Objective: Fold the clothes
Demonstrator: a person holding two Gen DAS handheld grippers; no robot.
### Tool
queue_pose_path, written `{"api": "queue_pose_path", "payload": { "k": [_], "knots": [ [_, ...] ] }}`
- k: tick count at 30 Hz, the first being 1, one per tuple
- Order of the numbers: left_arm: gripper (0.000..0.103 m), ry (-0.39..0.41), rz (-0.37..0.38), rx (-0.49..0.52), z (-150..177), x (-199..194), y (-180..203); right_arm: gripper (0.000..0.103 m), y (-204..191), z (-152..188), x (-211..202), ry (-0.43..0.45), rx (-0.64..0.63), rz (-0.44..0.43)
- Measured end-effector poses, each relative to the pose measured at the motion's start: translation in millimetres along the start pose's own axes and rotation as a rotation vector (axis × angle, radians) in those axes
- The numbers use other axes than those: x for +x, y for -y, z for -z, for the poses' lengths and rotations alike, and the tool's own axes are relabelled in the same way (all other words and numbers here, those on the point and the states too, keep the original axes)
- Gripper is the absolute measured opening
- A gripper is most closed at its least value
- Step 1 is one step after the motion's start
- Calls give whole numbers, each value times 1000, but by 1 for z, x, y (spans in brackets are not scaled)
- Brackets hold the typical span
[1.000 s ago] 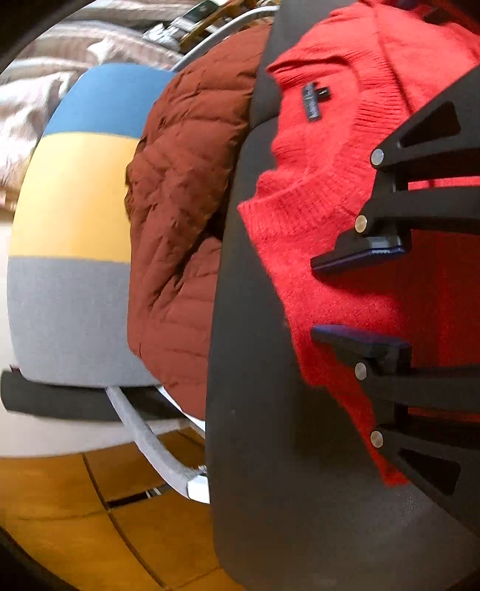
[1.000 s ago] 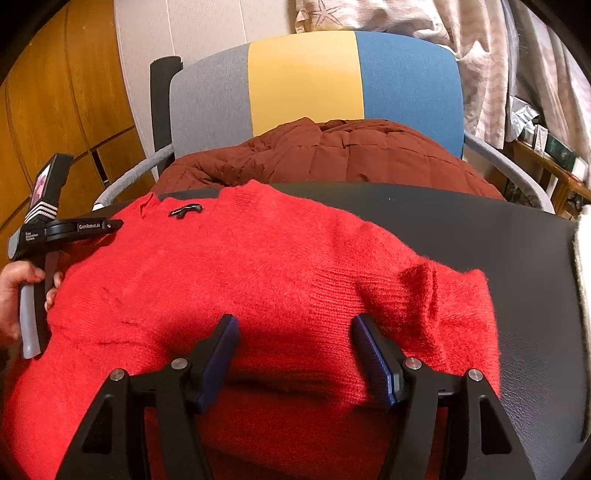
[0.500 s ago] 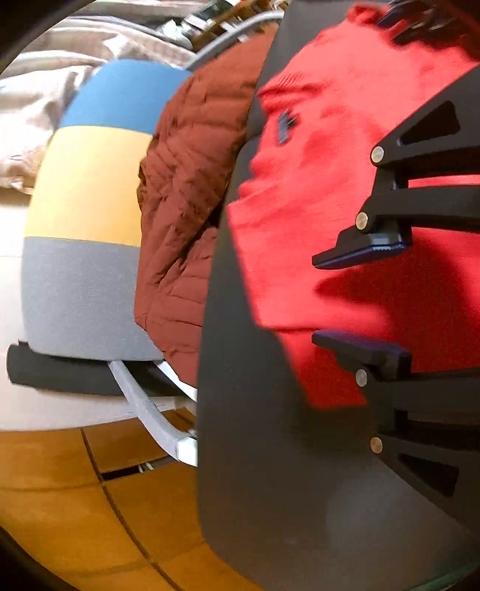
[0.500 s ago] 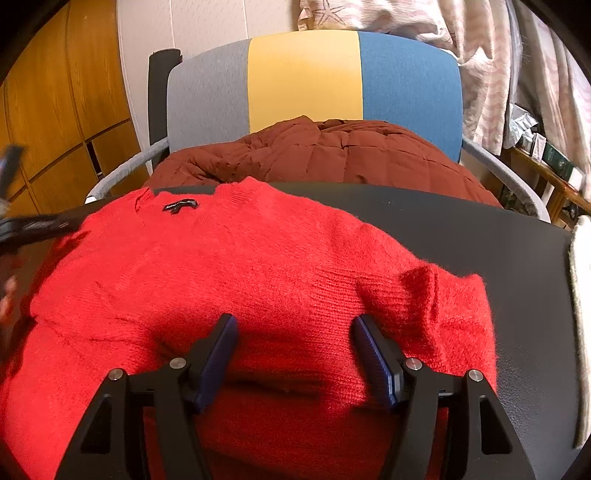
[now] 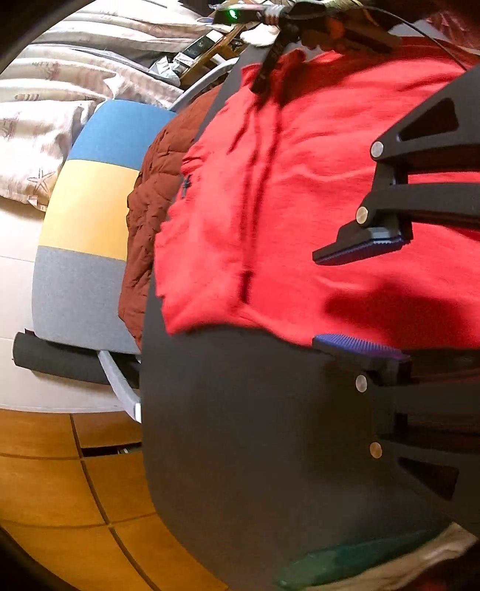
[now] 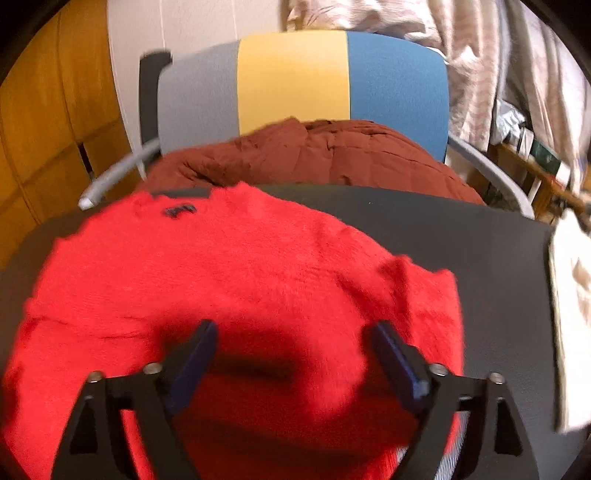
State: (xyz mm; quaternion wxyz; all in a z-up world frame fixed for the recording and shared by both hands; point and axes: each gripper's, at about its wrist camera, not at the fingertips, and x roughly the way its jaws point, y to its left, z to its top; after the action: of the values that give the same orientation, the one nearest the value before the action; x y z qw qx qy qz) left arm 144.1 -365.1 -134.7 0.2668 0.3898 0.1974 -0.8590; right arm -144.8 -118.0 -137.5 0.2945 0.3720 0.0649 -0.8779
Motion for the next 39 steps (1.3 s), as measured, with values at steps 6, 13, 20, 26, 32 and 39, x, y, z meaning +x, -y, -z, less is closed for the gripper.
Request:
{"api": "queue_pose_path", "payload": {
  "k": [6,13,20,26,32,39],
  "knots": [
    [39,-27,19,-17,44,-33,-20,99,47,51,-61,-27,111,-144],
    [39,-54,62,-43,84,-45,-34,97,97,130,-128,-111,234,-259],
    [39,-72,145,-89,109,-58,-37,82,59,186,-159,-136,122,-268],
    [39,-75,153,-39,135,-73,-19,63,17,204,-161,-135,-48,-254],
    [32,-76,76,46,142,-76,-2,25,10,206,-161,-136,-141,-203],
    [8,-135,266,-18,124,-87,-13,15,16,192,-168,-217,6,-390]
  ]
}}
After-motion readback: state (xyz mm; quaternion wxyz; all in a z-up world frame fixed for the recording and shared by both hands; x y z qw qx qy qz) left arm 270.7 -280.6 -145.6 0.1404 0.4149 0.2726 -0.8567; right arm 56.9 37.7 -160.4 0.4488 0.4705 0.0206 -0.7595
